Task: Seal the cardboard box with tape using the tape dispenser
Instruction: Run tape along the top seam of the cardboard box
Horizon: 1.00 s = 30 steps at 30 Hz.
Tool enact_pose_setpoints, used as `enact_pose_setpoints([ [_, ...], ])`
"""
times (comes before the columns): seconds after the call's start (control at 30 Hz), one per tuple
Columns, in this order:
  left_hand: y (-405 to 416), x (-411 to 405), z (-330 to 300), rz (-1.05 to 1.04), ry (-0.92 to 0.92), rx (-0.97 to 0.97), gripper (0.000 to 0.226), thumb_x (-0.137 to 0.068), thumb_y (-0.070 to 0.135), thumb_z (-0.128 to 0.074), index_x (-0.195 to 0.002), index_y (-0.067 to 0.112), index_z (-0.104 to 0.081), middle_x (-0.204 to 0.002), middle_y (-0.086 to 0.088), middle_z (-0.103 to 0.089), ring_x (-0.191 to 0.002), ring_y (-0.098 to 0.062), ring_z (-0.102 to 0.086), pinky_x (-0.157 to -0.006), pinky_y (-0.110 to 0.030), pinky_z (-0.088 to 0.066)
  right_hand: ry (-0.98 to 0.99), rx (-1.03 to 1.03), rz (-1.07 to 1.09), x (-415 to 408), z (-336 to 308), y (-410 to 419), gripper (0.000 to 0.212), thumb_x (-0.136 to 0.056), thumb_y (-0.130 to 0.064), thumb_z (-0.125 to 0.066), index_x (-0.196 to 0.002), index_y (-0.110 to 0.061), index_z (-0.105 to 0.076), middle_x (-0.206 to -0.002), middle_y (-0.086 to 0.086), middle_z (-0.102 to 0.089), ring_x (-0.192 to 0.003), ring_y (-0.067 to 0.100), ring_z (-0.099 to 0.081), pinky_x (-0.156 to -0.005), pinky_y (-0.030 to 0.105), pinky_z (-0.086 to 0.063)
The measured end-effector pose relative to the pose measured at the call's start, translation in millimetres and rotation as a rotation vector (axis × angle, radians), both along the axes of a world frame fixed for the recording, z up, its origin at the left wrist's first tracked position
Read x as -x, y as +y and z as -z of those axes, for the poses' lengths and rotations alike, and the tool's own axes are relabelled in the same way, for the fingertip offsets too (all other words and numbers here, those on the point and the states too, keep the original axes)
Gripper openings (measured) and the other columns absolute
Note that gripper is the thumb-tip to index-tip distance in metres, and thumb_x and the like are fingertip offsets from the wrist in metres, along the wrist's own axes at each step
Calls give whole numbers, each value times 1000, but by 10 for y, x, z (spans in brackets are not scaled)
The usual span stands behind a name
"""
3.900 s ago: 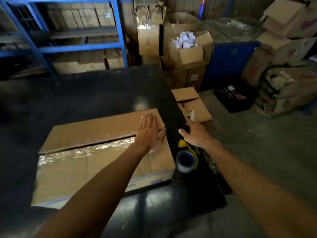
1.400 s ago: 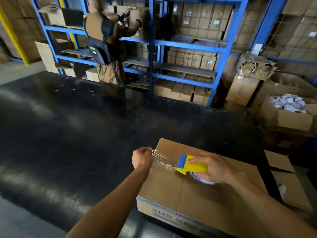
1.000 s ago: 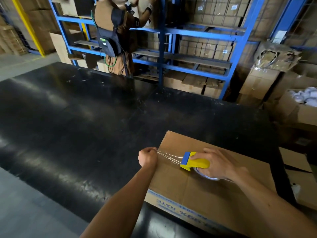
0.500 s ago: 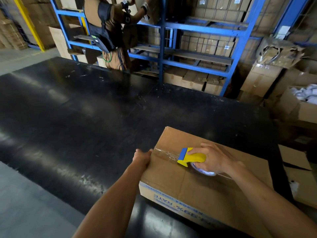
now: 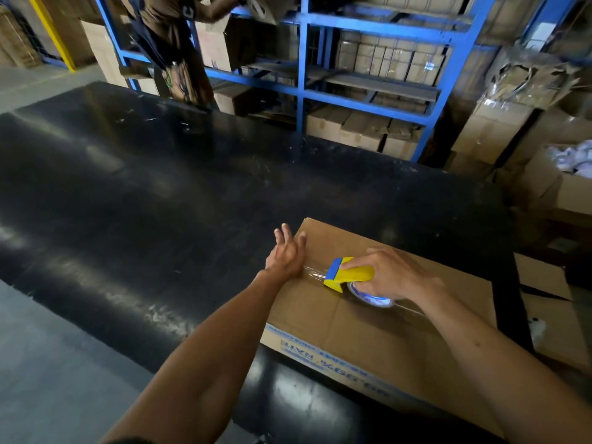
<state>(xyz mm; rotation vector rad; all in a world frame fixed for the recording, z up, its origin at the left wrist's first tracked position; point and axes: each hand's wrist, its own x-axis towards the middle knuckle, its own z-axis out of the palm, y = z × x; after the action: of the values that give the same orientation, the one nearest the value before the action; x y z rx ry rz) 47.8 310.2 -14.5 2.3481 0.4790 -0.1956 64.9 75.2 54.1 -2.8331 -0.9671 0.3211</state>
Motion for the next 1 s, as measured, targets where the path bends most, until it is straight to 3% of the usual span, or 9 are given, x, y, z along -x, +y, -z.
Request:
enact_pose_setpoints([
  [0.07,-35,-52,93,-166,140,12,72,-102,59,-11,-160,16,-12,-162,-17,-25,-142,-39,-36,-112,-52,-28,-2,0,-2,-8,28,1,50,-77,-54,-68,-126,-52,-57,-80,-17,-41,-83,10,-44,-69,24,-34],
  [0.13,-48,-77,156,-207,180,-53,77,-101,61,-9,-154,10,-30,-149,-19,-45,-132,-39,-47,-108,-50,-35,3,6,3,-10,50,0,50,-77,-56,-68,-126,-52,-57,-92,-15,-51,-88,11,-48,-70,24,-35],
  [0.2,-58,-92,159,-203,182,-116,79,-102,60,-8,-140,6,-51,-137,-19,-57,-125,-38,-54,-104,-47,-39,27,8,4,-32,50,9,51,-76,-56,-67,-125,-53,-57,-106,-10,-59,-97,14,-54,-74,26,-41],
  [0.27,-76,-111,150,-204,172,-145,78,-103,58,-9,-131,6,-59,-132,-18,-61,-122,-37,-57,-102,-46,-42,55,5,1,-70,28,21,51,-75,-56,-67,-124,-53,-57,-111,-10,-60,-103,16,-56,-78,27,-44],
  [0.53,-98,-82,102,-195,116,-207,74,-104,54,-10,-123,7,-64,-124,-19,-65,-116,-39,-59,-99,-47,-43,70,-3,-11,-90,5,2,54,-71,-58,-64,-124,-50,-59,-123,-7,-67,-105,20,-62,-85,35,-53],
  [0.83,-92,-87,171,-205,81,-234,75,-103,55,-9,-121,8,-65,-123,-20,-65,-115,-41,-59,-99,-49,-43,100,39,68,49,-55,-634,51,-67,-56,-66,-117,-56,-61,-107,-12,-72,-91,15,-66,-77,27,-53],
  [0.93,-126,-68,202,-176,21,-233,69,-102,59,-13,-126,8,-52,-132,-20,-59,-122,-41,-54,-102,-52,-39,53,39,55,79,-23,-689,49,-70,-55,-65,-119,-53,-62,-109,-12,-72,-95,16,-66,-79,25,-52],
  [1.0,-165,-24,238,-94,-61,-320,77,-99,64,-9,-144,8,-36,-153,-21,-38,-141,-37,-37,-116,-52,-27,47,16,53,76,-3,-674,49,-69,-56,-64,-118,-52,-63,-112,-14,-71,-96,15,-65,-80,27,-54],
])
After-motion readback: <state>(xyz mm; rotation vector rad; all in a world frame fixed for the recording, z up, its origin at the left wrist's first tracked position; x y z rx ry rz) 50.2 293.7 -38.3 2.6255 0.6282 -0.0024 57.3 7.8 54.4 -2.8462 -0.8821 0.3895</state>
